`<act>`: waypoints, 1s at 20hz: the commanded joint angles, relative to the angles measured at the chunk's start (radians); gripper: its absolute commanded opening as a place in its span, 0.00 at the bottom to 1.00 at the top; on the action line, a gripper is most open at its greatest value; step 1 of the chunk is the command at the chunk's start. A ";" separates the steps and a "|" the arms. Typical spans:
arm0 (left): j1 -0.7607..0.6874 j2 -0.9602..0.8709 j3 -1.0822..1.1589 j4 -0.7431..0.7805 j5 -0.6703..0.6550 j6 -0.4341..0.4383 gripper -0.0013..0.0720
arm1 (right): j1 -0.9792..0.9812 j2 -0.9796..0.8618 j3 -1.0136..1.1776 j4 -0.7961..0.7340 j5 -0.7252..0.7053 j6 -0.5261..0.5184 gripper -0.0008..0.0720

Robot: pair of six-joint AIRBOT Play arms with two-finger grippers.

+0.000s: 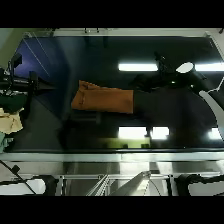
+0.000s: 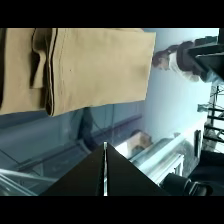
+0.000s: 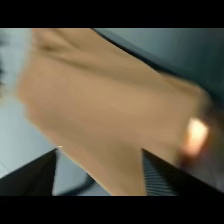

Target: Fold the shirts.

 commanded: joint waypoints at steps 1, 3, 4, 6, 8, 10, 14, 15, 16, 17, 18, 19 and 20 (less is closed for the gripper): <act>0.001 0.001 -0.003 0.000 0.028 0.008 0.04 | -0.031 -0.021 -0.071 -0.098 0.033 0.093 0.85; 0.002 0.001 -0.003 0.001 0.042 0.017 0.04 | -0.008 -0.071 -0.071 -0.072 0.019 0.102 0.85; 0.003 0.001 -0.003 0.001 0.040 0.017 0.04 | -0.002 -0.092 -0.071 -0.046 0.006 0.104 0.84; 0.003 0.001 -0.003 0.001 0.040 0.021 0.04 | 0.002 -0.130 -0.071 -0.001 -0.010 0.116 0.84; 0.003 0.001 -0.003 0.001 0.040 0.026 0.04 | 0.002 -0.153 -0.071 -0.002 -0.011 0.143 0.84; 0.003 0.001 -0.003 0.001 0.040 0.033 0.04 | 0.010 -0.165 -0.071 0.000 -0.011 0.150 0.80; 0.003 0.001 -0.003 0.000 0.038 0.033 0.04 | 0.058 -0.187 -0.071 0.067 -0.035 0.137 0.80; 0.003 0.001 -0.003 0.000 0.038 0.033 0.04 | 0.071 -0.195 -0.069 0.107 -0.040 0.127 0.80; 0.003 0.001 -0.003 0.000 0.038 0.033 0.04 | 0.081 -0.203 -0.069 0.164 -0.042 0.089 0.80; 0.003 0.001 -0.003 0.000 0.038 0.033 0.04 | 0.090 -0.215 -0.068 0.229 -0.042 0.057 0.80; 0.003 0.001 -0.003 0.001 0.038 0.033 0.04 | 0.097 -0.225 -0.064 0.279 -0.042 0.033 0.80; 0.003 0.001 -0.003 0.000 0.038 0.033 0.04 | 0.102 -0.233 -0.061 0.327 -0.042 0.005 0.67; 0.003 0.001 -0.003 0.000 0.038 0.033 0.04 | 0.103 -0.239 -0.061 0.374 -0.041 -0.040 0.39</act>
